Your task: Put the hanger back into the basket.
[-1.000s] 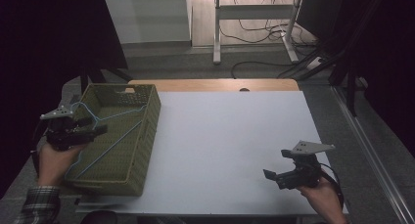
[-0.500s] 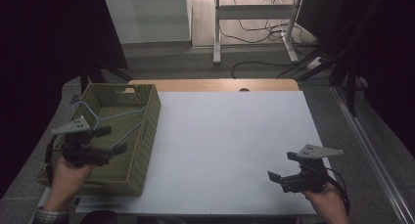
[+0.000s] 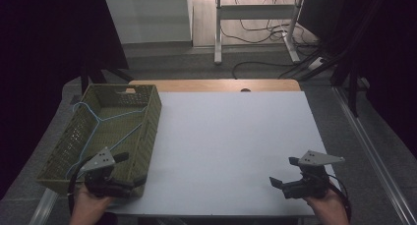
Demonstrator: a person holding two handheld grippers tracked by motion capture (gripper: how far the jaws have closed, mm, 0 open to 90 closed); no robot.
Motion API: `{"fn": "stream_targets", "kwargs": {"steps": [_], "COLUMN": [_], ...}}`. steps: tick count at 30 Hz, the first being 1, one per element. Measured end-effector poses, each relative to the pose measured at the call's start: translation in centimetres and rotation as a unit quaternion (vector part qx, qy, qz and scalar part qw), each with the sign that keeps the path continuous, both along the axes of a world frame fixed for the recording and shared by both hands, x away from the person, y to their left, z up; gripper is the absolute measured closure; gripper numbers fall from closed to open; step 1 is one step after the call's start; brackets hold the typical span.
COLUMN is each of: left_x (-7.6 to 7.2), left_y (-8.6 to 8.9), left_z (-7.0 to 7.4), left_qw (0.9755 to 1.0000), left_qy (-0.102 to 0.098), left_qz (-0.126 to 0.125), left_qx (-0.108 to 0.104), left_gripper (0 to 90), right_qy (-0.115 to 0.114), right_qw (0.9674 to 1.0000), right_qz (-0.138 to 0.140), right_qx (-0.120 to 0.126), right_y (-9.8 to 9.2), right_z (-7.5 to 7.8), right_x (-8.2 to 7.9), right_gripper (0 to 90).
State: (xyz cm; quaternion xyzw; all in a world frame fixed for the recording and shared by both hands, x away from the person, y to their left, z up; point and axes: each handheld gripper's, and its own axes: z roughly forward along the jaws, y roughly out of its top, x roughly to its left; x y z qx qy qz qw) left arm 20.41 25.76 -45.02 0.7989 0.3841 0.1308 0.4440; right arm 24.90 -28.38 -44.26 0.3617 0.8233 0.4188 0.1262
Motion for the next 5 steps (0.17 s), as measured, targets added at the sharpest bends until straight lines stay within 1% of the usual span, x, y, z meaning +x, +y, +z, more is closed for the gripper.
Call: {"fn": "stream_targets", "kwargs": {"steps": [1,5], "left_x": [-0.04,0.13], "left_y": [-0.05,0.04], "left_z": [-0.14,-0.26], "left_qw": [1.0000,1.0000], "left_qy": [-0.001,0.003], "left_qz": [0.000,-0.002], "left_qx": [0.005,-0.001], "left_gripper": [0.0,0.0], "right_qy": [0.001,-0.004], "right_qw": [1.0000,1.0000], "right_qz": [-0.001,-0.003], "right_qx": [-0.001,-0.004], "right_y": [-0.02,-0.23], "right_z": [-0.06,-0.12], "right_x": [0.00,0.12], "right_gripper": [0.6,0.7]}}
